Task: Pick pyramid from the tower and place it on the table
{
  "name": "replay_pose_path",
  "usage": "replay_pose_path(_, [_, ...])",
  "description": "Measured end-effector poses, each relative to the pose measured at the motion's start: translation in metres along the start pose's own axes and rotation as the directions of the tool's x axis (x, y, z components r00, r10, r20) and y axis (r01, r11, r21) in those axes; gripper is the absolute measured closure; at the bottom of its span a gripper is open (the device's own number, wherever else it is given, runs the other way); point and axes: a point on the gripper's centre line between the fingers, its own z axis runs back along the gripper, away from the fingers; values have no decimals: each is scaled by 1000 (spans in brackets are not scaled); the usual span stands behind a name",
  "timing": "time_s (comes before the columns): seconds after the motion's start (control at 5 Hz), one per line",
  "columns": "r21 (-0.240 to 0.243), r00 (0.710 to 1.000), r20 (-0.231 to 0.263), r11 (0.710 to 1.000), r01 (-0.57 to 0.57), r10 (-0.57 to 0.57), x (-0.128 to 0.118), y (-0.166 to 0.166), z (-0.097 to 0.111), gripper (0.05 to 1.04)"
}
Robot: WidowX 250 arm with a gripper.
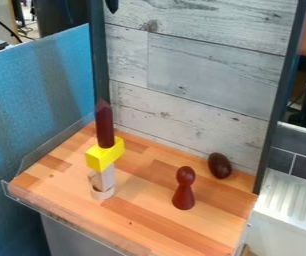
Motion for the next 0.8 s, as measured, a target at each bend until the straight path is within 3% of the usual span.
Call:
replay_pose_path(0.2, [20,999,-47,1000,-9,10,-3,3,-18,83])
replay_pose_path(0.4, [57,998,-53,998,-38,41,-20,15,-38,83])
replay_pose_path(0.6, [61,993,-1,991,-117,117,-34,20,-41,83])
replay_pose_path(0.8, [101,985,16,980,-170,170,-46,19,-52,83])
